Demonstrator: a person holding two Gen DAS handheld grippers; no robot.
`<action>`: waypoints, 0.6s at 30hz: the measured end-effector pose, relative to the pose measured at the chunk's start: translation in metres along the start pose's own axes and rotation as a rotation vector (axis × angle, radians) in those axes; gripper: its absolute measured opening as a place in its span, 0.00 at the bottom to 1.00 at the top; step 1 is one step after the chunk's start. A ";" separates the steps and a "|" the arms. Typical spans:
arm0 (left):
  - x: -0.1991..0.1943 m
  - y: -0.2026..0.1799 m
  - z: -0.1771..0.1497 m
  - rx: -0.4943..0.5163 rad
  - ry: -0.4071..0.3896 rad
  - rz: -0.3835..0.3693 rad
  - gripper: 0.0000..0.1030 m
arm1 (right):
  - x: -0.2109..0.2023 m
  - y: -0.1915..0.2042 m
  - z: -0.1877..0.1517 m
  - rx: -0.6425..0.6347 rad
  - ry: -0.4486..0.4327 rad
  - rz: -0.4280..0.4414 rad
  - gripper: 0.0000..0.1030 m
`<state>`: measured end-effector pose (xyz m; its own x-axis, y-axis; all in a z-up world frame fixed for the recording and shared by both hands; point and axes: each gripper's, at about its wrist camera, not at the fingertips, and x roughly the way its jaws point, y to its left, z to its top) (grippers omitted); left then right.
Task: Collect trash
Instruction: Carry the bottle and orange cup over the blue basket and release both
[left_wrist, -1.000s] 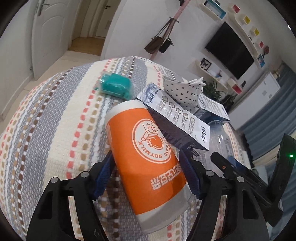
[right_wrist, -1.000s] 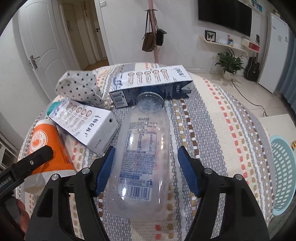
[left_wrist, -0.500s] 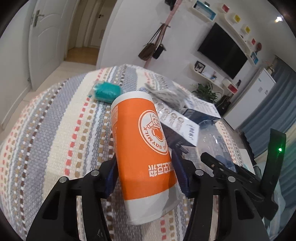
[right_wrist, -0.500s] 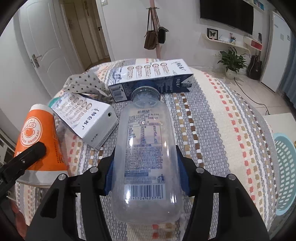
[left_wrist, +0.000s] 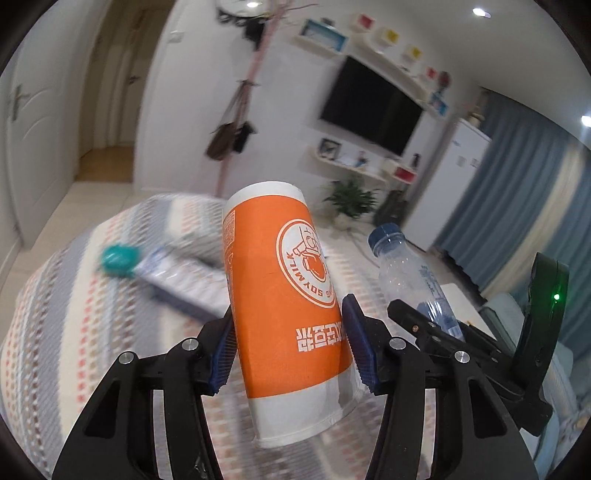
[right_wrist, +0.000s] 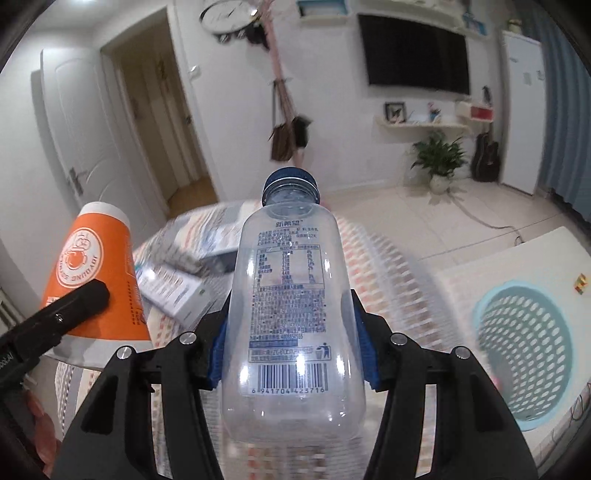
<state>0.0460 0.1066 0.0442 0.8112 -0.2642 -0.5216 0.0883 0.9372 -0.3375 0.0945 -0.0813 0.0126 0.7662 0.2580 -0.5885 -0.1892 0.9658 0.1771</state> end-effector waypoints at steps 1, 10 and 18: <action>0.003 -0.014 0.004 0.021 -0.002 -0.022 0.50 | -0.008 -0.010 0.004 0.008 -0.020 -0.016 0.51; 0.049 -0.120 0.012 0.178 0.013 -0.149 0.50 | -0.056 -0.113 0.012 0.124 -0.110 -0.191 0.51; 0.111 -0.199 -0.009 0.271 0.095 -0.251 0.50 | -0.063 -0.214 -0.009 0.261 -0.080 -0.335 0.51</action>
<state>0.1130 -0.1110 0.0469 0.6886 -0.5014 -0.5238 0.4377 0.8633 -0.2511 0.0811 -0.3035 0.0043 0.8063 -0.0812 -0.5860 0.2319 0.9546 0.1868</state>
